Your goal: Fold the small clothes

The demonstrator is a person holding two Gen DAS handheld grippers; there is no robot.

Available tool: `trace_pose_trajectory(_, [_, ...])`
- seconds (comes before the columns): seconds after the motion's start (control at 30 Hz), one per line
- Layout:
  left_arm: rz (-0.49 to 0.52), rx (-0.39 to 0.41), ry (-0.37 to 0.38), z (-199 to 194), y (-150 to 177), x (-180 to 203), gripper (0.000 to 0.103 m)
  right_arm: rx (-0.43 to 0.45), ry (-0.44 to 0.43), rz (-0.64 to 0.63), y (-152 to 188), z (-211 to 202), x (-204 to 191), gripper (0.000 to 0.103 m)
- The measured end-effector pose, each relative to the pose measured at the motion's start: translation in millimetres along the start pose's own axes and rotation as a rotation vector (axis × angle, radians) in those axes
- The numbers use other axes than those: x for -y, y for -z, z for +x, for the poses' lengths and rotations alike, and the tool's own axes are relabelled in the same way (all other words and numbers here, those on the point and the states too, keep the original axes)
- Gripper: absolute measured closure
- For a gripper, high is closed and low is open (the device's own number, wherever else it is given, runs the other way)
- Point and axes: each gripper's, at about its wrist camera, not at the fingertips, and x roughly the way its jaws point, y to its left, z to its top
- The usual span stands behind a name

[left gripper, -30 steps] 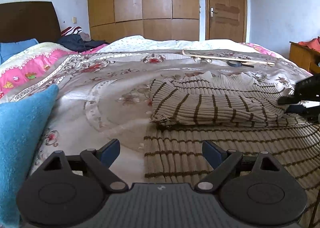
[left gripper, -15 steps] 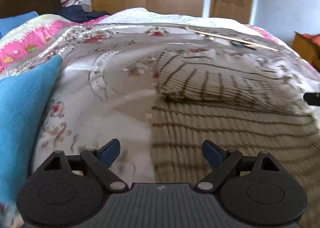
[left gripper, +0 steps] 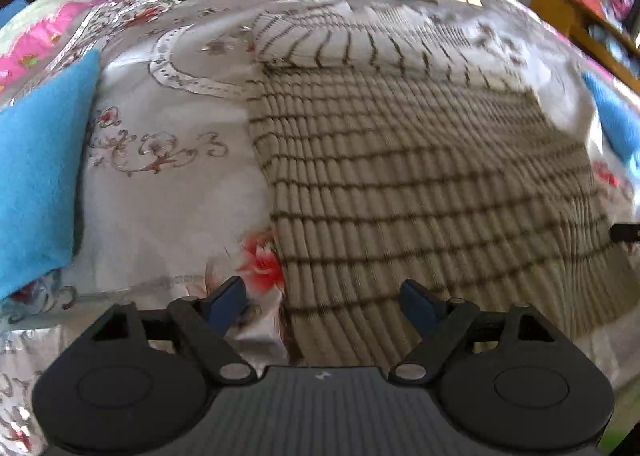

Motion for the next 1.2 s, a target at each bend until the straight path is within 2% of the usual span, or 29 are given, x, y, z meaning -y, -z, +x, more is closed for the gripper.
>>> trace_pose_trajectory(0.07, [0.003, -0.029, -0.011, 0, 2, 4, 0.015, -0.001, -0.021, 0.005, 2, -2, 0, 0.081])
trace_pose_trajectory(0.17, [-0.016, -0.051, -0.003, -3, 6, 4, 0.026, -0.021, -0.073, 0.02, 4, -3, 3, 0.081])
trace_pose_trajectory(0.33, [-0.122, -0.06, 0.01, -5, 6, -10, 0.044, -0.03, -0.105, 0.02, 8, -3, 6, 0.081])
trace_pose_trajectory(0.5, [-0.232, -0.079, 0.019, 0, 6, -24, 0.046, -0.048, -0.139, 0.039, 12, -2, 10, 0.081])
trace_pose_trajectory(0.6, [-0.228, -0.03, 0.051, -7, 3, -20, 0.048, -0.052, -0.157, 0.065, 12, -1, 11, 0.081])
trace_pose_trajectory(0.7, [-0.211, -0.024, 0.045, -6, 0, -19, 0.048, -0.052, -0.169, 0.065, 13, 0, 11, 0.081])
trace_pose_trajectory(0.83, [-0.244, -0.06, 0.039, 8, -1, -27, 0.048, -0.059, -0.194, 0.086, 15, 2, 11, 0.08])
trace_pose_trajectory(0.93, [-0.228, -0.064, 0.049, 4, -1, -23, 0.048, -0.065, -0.205, 0.088, 14, 2, 11, 0.08])
trace_pose_trajectory(1.03, [-0.212, -0.049, 0.12, 0, 0, -17, 0.048, -0.074, -0.222, 0.094, 14, 3, 11, 0.08])
trace_pose_trajectory(1.07, [-0.204, -0.05, 0.122, 0, -1, -16, 0.048, -0.078, -0.229, 0.097, 14, 4, 11, 0.08])
trace_pose_trajectory(1.2, [-0.243, -0.112, 0.112, 12, -2, -24, 0.048, -0.085, -0.241, 0.103, 15, 4, 11, 0.08])
